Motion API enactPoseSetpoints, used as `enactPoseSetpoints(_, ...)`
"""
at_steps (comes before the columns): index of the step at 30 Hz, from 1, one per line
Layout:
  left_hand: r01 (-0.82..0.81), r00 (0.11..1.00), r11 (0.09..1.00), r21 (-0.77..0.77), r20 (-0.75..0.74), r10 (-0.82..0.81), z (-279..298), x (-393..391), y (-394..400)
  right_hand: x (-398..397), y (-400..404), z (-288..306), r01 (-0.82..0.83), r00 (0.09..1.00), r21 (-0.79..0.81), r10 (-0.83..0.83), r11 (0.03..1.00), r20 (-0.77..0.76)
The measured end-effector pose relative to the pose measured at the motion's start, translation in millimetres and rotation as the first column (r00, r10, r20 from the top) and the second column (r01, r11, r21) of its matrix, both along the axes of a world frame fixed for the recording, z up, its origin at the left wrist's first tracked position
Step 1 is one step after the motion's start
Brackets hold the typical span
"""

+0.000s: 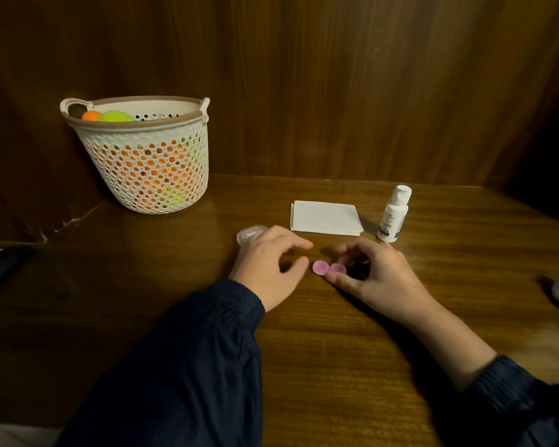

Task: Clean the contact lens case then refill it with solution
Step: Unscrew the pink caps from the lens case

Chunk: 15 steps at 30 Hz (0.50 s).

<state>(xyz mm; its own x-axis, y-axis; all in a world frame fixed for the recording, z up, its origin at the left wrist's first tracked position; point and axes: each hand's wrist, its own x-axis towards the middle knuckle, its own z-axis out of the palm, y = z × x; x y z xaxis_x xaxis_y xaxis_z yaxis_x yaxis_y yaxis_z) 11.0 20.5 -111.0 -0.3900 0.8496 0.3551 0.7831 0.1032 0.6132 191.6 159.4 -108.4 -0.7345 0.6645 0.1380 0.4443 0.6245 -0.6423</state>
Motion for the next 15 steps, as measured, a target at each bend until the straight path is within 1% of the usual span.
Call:
enactPoseSetpoints(2, 0.059, 0.995, 0.989, -0.133, -0.069, -0.068, -0.8, 4.9, 2.5, -0.3, -1.6, 0.7, -0.011, 1.000, 0.006, 0.011, 1.000, 0.006)
enactPoseSetpoints(4, 0.065, 0.989, 0.977, -0.202, -0.119, -0.091, -1.6, 5.8, 4.0, -0.6, -3.3, 0.8, -0.021, 1.000, 0.034, 0.021, 0.999, -0.004)
enactPoseSetpoints(6, 0.064, 0.989, 0.978, -0.201, -0.120, -0.089, -2.6, 3.8, 4.1, -0.5, -4.3, 0.4, -0.031, 0.999, 0.042, 0.032, 0.999, -0.015)
enactPoseSetpoints(15, 0.044, 0.995, 0.986, -0.161, -0.081, -0.057, -5.0, 1.2, 5.1, -0.4, -1.7, -0.5, -0.021, 1.000, -0.017, 0.020, 1.000, -0.016)
